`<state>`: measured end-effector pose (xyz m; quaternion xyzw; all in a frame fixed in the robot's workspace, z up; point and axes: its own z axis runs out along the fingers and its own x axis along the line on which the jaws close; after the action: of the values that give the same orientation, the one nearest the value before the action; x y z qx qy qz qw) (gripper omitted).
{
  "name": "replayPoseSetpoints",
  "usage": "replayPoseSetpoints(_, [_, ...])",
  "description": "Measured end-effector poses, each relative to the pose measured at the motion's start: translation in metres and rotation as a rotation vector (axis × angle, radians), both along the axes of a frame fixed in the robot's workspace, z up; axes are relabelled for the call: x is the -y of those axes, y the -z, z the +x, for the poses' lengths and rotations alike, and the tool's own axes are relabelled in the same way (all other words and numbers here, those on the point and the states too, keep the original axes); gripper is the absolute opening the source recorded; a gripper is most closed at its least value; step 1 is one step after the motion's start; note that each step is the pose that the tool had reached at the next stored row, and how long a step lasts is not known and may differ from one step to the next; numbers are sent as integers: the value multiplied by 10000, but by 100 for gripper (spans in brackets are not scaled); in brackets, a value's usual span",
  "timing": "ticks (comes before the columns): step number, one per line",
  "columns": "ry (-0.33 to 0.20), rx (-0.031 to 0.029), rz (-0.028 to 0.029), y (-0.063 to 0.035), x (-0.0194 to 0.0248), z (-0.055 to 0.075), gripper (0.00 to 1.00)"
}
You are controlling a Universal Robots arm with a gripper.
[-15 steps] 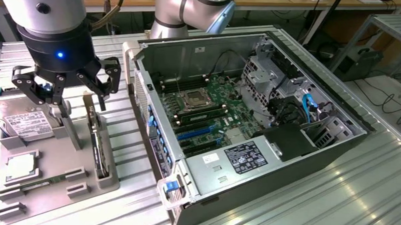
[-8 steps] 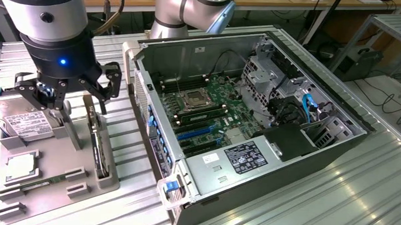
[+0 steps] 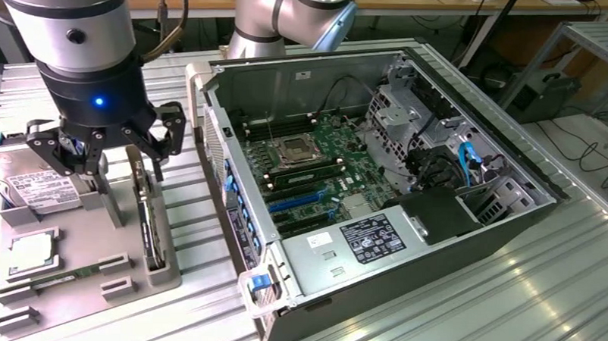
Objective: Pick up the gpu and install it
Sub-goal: 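Pick up the gpu and move the gpu toward the slot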
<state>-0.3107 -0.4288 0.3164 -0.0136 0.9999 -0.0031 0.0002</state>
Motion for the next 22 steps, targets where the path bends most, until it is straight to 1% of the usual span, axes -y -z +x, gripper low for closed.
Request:
replayPoseSetpoints(5, [95,7,0,88,11,0,66])
replayPoseSetpoints(9, [95,13,3,133,16,0,66])
replayPoseSetpoints(22, [95,16,3,195,16,0,66])
